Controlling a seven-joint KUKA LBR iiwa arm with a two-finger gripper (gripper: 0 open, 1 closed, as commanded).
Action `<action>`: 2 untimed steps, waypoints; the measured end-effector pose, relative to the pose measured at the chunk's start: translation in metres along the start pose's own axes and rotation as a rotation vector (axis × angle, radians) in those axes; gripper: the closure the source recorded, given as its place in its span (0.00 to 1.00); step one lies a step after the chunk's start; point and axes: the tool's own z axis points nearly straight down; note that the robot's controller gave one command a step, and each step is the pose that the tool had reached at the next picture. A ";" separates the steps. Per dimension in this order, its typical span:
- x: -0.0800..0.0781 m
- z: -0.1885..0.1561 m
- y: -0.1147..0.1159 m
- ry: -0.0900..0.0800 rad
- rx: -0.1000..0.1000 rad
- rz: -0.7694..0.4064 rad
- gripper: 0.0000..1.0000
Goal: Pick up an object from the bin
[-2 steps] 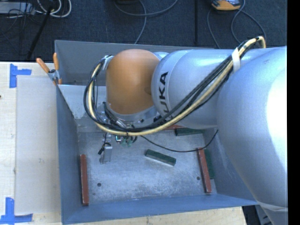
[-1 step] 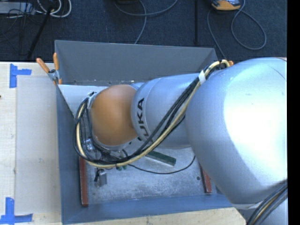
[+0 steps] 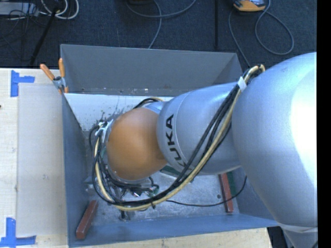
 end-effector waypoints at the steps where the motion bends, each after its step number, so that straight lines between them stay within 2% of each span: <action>1: -0.004 0.001 0.001 -0.002 0.000 -0.168 0.00; 2: 0.003 0.032 0.005 0.005 -0.002 -0.649 0.00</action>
Offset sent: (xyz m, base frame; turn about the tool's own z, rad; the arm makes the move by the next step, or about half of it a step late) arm 0.0024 0.0030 0.0000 -0.1696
